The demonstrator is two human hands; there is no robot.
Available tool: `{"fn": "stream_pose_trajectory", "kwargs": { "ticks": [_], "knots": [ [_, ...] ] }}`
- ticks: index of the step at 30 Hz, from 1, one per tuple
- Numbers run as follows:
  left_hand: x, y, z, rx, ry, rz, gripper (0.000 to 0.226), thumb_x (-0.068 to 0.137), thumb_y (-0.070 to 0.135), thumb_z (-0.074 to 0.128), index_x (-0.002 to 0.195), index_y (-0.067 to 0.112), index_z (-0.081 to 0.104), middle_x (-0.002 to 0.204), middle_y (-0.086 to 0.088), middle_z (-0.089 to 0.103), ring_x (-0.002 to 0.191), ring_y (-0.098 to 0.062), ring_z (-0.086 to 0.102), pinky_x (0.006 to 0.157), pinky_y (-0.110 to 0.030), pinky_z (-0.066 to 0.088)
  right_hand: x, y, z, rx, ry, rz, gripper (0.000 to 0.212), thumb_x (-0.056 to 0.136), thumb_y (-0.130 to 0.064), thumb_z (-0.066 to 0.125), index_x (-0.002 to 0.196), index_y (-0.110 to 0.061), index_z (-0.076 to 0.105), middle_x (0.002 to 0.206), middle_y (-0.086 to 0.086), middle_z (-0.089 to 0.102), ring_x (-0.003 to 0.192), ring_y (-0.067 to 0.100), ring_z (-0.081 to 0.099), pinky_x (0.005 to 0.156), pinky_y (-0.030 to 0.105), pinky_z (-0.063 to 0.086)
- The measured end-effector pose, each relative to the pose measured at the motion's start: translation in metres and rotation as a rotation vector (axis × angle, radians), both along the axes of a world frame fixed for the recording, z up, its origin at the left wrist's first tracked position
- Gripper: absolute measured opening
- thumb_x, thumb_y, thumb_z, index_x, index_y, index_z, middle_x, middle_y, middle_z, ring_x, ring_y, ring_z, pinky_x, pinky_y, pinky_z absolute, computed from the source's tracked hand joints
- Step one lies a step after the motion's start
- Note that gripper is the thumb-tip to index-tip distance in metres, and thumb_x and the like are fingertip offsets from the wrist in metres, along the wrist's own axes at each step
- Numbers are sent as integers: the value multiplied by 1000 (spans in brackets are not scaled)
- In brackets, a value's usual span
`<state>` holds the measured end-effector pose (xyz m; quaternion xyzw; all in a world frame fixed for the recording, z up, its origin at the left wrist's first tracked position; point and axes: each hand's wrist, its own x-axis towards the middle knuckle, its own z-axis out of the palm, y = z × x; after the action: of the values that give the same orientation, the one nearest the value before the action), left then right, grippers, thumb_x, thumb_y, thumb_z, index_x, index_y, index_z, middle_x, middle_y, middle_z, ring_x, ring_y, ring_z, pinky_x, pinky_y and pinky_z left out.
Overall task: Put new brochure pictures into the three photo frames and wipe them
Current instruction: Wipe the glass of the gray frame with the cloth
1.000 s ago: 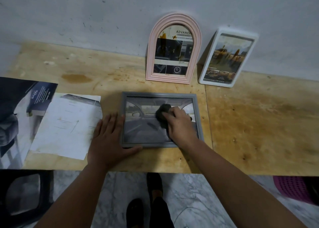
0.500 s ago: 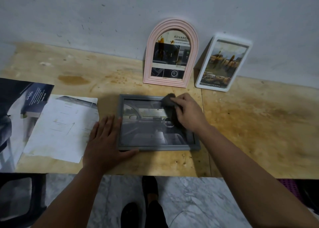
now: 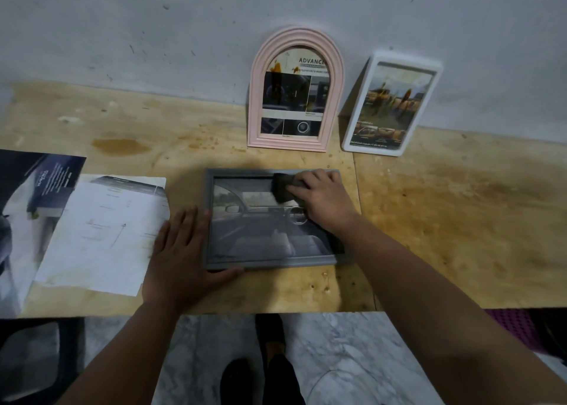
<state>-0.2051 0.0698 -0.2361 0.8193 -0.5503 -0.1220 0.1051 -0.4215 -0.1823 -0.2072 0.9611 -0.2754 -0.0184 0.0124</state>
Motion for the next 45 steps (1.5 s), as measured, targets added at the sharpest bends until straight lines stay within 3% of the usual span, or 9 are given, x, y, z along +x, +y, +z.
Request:
{"fn": "stream_pose_trajectory", "kwargs": {
  "ticks": [8, 11, 15, 21, 28, 37, 41, 43, 45],
  "knots": [
    [0, 1, 1, 2, -3, 2, 128, 68, 102, 36, 164, 21, 13, 172, -6, 13, 160, -23, 6, 128, -50, 14, -20, -11, 25, 34, 165, -154, 59, 78, -29, 77, 136, -28, 63, 132, 5, 55, 115, 33, 50, 90, 47, 38],
    [0, 1, 2, -1, -8, 1, 128, 68, 102, 37, 164, 20, 15, 171, -7, 15, 159, -24, 7, 128, -50, 15, -30, -6, 28, 20, 201, -213, 53, 84, -34, 72, 136, -29, 61, 131, 6, 55, 116, 33, 49, 90, 47, 40],
    [0, 1, 1, 0, -7, -3, 129, 67, 102, 37, 164, 20, 16, 171, -8, 15, 159, -24, 7, 128, -50, 14, -49, 14, 27, 48, 195, -218, 45, 89, -21, 60, 134, -24, 62, 130, 9, 54, 111, 34, 51, 85, 45, 42],
    [1, 2, 0, -1, 4, -8, 129, 68, 102, 39, 164, 20, 14, 171, -10, 15, 159, -26, 7, 128, -50, 11, -79, 51, 15, 194, -7, -226, 36, 85, -29, 50, 112, -16, 70, 111, 6, 59, 93, 29, 58, 75, 44, 54],
    [3, 3, -1, 10, -28, -25, 128, 70, 101, 37, 164, 18, 12, 171, -11, 15, 159, -28, 7, 129, -50, 9, -53, 119, -10, 334, -358, -115, 32, 90, -20, 55, 117, -15, 71, 113, 3, 61, 106, 27, 59, 85, 43, 45],
    [7, 3, -9, 28, -38, -54, 124, 75, 98, 28, 164, 14, 9, 172, -10, 10, 159, -27, 6, 128, -51, 11, 47, 162, -14, 493, -392, -31, 32, 92, -20, 56, 120, -15, 72, 113, 7, 64, 102, 27, 61, 82, 42, 49],
    [7, 3, -10, 21, -41, -59, 128, 74, 98, 34, 164, 11, 10, 172, -11, 12, 159, -27, 6, 128, -51, 12, 48, 126, 12, 856, -510, -192, 34, 95, -9, 56, 126, -10, 70, 117, 9, 64, 109, 19, 61, 97, 24, 45],
    [6, 3, -8, 8, -32, -45, 131, 71, 100, 38, 164, 11, 12, 171, -11, 15, 159, -27, 8, 128, -51, 13, 31, 96, 26, 821, -616, -338, 32, 98, -9, 56, 127, -13, 69, 116, 3, 62, 107, 9, 57, 95, 21, 44],
    [5, 3, -6, 12, -34, -36, 133, 70, 101, 38, 164, 11, 12, 171, -11, 15, 159, -26, 7, 128, -51, 12, 7, 66, 29, 626, -626, -453, 32, 101, -13, 55, 130, -17, 66, 117, -1, 59, 106, 7, 54, 96, 25, 45]
  ]
}}
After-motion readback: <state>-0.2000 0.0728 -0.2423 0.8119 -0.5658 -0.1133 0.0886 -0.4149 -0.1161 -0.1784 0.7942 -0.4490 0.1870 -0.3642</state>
